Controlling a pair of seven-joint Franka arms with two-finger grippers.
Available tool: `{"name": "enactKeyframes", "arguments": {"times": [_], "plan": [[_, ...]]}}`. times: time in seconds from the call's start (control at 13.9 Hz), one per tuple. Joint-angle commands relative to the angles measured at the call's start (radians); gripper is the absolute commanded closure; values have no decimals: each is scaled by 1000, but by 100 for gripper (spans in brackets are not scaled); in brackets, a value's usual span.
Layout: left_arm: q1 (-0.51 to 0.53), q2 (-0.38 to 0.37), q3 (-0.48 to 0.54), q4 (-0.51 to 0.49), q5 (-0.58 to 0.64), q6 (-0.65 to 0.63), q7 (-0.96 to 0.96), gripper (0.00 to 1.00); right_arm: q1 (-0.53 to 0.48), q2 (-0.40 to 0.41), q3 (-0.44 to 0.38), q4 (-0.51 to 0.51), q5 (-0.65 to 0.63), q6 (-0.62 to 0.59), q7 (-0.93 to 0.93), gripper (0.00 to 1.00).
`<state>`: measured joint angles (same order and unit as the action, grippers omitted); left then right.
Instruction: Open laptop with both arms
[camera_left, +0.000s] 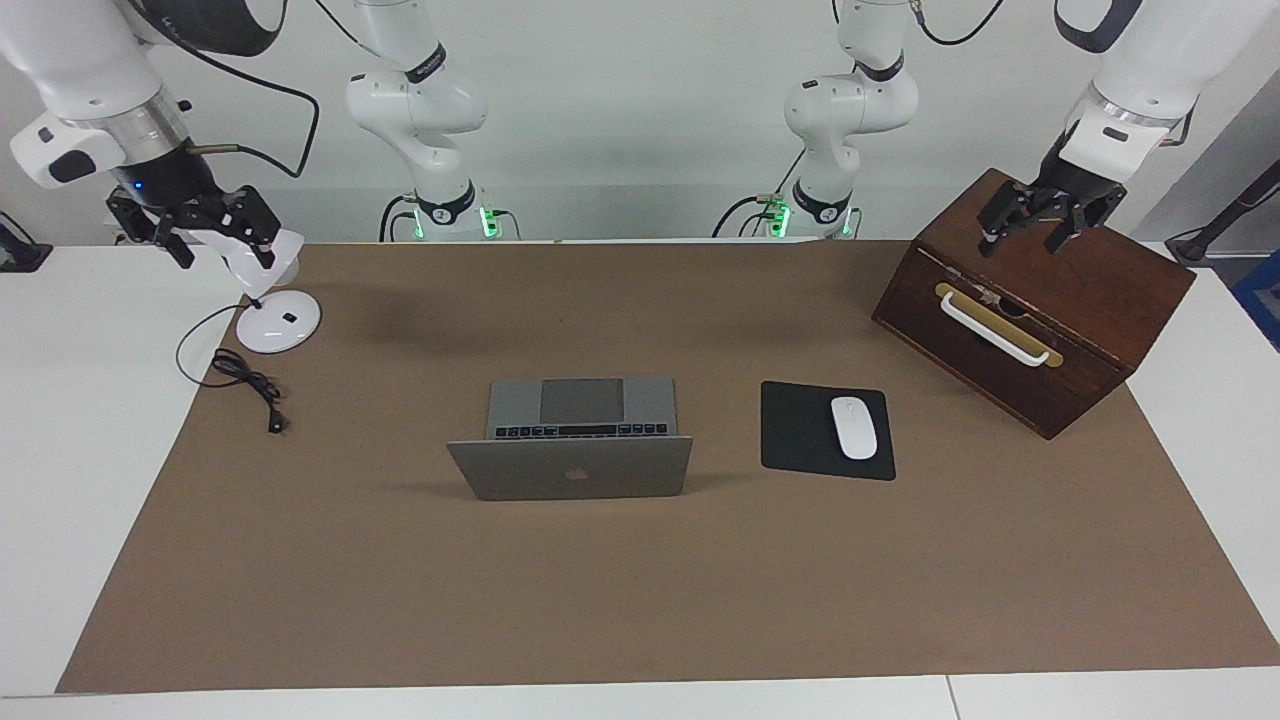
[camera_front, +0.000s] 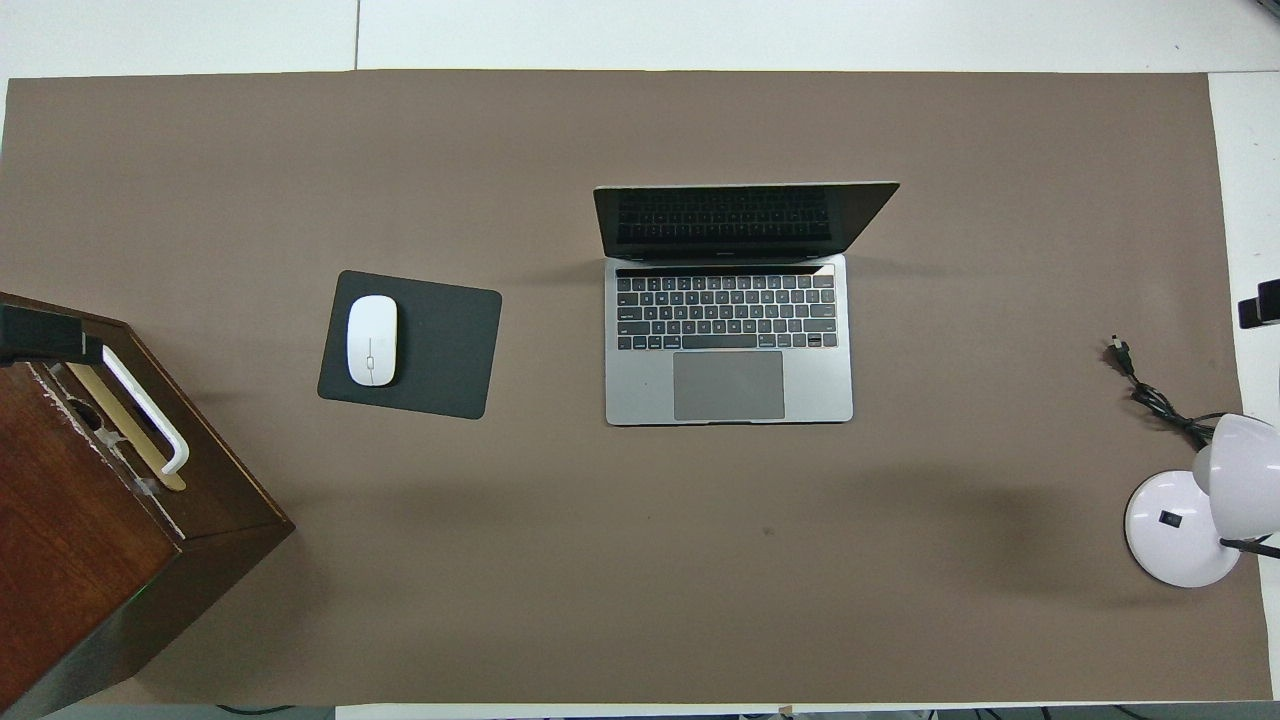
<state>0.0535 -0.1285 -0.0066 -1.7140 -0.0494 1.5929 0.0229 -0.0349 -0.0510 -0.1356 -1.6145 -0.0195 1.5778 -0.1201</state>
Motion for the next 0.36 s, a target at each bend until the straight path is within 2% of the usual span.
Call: {"name": "enactKeyframes", "arguments": {"times": [0.0,0.29], "plan": [[-4,6,5,22,20,-22,9,0,-19,16,17,27,-3,-12,4,0],[-4,6,5,22,20,-22,9,0,-17,14,27,24,1,4,2,0]]}}
